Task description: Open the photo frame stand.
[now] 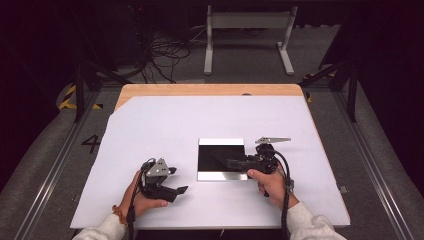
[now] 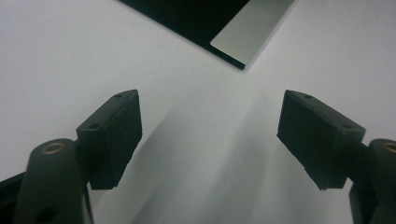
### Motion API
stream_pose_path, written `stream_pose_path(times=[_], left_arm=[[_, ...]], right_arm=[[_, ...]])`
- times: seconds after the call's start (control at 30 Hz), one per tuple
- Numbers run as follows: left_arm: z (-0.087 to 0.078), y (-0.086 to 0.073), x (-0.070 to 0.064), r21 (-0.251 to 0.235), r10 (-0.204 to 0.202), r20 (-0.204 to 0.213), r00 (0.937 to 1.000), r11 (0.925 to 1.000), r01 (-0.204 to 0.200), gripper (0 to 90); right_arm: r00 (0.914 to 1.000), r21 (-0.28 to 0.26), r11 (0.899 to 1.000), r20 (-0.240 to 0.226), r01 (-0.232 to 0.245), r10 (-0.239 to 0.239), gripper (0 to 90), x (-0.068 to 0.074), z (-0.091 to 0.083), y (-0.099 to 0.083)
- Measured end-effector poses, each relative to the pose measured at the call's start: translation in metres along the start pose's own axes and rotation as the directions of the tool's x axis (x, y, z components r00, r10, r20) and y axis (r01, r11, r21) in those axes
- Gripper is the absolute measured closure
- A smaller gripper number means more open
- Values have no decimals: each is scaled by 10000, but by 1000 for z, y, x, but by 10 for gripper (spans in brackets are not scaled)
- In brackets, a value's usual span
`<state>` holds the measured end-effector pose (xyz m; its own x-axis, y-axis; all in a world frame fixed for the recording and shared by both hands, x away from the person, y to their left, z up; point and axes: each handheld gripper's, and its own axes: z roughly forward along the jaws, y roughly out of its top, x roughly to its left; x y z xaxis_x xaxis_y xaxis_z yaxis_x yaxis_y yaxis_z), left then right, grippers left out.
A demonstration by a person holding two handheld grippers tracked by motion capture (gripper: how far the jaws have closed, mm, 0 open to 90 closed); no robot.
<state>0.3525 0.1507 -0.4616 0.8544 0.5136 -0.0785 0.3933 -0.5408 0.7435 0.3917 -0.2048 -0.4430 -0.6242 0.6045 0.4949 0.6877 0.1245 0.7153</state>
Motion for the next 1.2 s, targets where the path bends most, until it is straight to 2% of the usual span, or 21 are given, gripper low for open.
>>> stream_pose_path(times=[0.1,0.17,0.33,0.5,0.67,0.77,0.9,1.2], left_arm=[[3,6,9,-128,-273,217,9994,9995,275,218],[8,9,12,-148,-417,519,9978,9990,426,212],[19,18,12,17,-471,710,9964,9989,471,208],[34,27,11,251,-372,802,9961,9991,353,188],[43,34,17,225,-740,933,9929,9971,722,172],[47,37,18,183,-801,928,9925,9967,788,169],[50,41,22,103,-968,909,9911,9953,962,180],[59,49,23,46,-1019,1482,9837,9947,1023,193]], right_arm=[[10000,-13,10000,-10,3,-3,479,0,0,-1],[10000,-56,10000,-14,33,-33,481,0,0,-1],[9998,-86,9998,-12,186,-186,485,0,-1,-2],[9970,-272,9966,84,778,-776,487,5,-3,-3],[9941,-398,9933,80,1084,-1082,492,7,-4,-5],[9923,-446,9913,25,1238,-1238,499,8,-6,-6],[9881,-508,9868,42,1540,-1540,505,11,-7,-7],[9758,-665,9736,47,2184,-2185,516,17,-11,-9]])
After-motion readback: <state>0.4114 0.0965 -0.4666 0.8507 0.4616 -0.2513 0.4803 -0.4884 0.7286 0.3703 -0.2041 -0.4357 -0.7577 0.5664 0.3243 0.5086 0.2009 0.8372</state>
